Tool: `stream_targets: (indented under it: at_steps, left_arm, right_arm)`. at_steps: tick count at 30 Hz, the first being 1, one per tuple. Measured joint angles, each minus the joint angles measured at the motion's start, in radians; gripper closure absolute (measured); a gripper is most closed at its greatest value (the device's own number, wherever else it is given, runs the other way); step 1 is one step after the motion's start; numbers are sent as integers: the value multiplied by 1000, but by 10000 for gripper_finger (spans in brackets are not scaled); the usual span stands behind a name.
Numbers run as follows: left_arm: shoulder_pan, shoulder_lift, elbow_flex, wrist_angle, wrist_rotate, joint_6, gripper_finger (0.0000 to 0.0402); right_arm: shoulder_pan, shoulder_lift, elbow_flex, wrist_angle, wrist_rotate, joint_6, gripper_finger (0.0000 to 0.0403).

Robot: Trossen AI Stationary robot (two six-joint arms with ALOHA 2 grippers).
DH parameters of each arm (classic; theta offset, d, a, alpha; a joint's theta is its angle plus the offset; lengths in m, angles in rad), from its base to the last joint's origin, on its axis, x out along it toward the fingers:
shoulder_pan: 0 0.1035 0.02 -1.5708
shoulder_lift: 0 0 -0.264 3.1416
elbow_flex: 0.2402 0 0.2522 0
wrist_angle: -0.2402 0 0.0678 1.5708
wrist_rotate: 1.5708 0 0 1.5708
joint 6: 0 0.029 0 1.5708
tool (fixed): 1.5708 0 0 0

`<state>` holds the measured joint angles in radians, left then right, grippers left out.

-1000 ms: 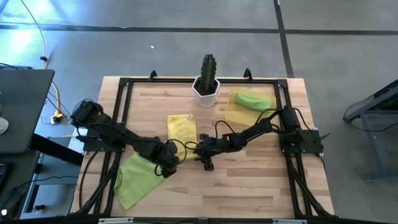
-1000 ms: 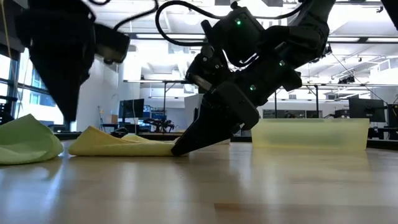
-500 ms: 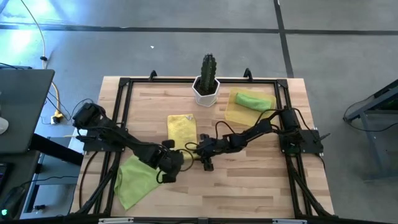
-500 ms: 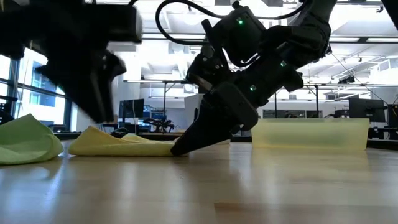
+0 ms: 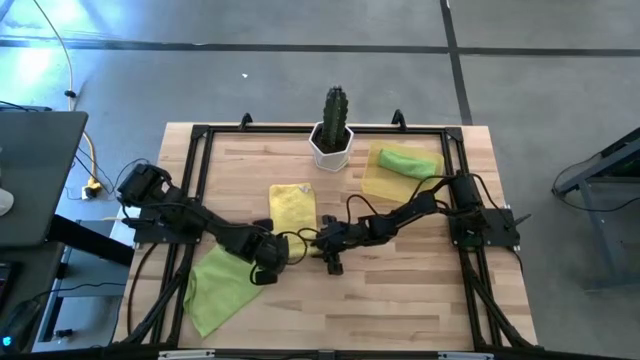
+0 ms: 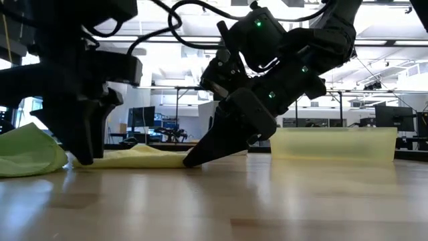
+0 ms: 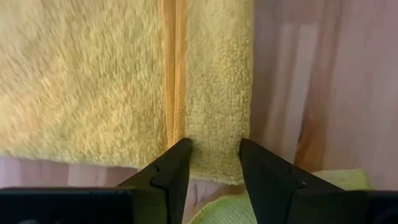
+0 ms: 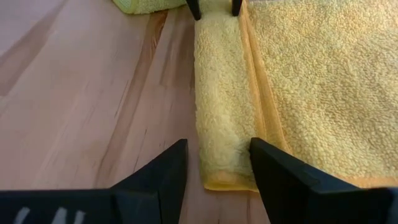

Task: Roll microfiber towels into tight, uniform cylinder then place into a basket
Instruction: Roll the yellow towel

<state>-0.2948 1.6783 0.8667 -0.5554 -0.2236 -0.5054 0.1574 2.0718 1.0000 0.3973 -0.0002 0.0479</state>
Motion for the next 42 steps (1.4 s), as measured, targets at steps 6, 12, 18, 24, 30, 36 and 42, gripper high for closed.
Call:
stream_targets:
  at_steps: [6,12,18,24,30,36,42]
  left_arm:
    - [1,-6,-41,42,18,-26,270]
    - [1,-5,-49,64,18,-25,270]
    - [1,-3,-50,80,16,-40,270]
    - [1,-3,-52,86,14,-41,271]
    - [0,-2,-52,97,-2,-41,271]
    - [1,-1,-52,115,-4,-41,271]
    - [1,-1,-52,115,-1,-65,271]
  right_arm:
    - [0,0,0,0,0,2,233]
    - [0,-24,-1,-36,0,-2,233]
    - [-1,-136,-4,-157,1,0,233]
    - [19,-172,-3,-176,5,-7,233]
    - [52,-141,-2,-160,24,-54,233]
    - [55,-121,-2,-148,30,-63,233]
    - [48,-95,-2,-139,75,-114,233]
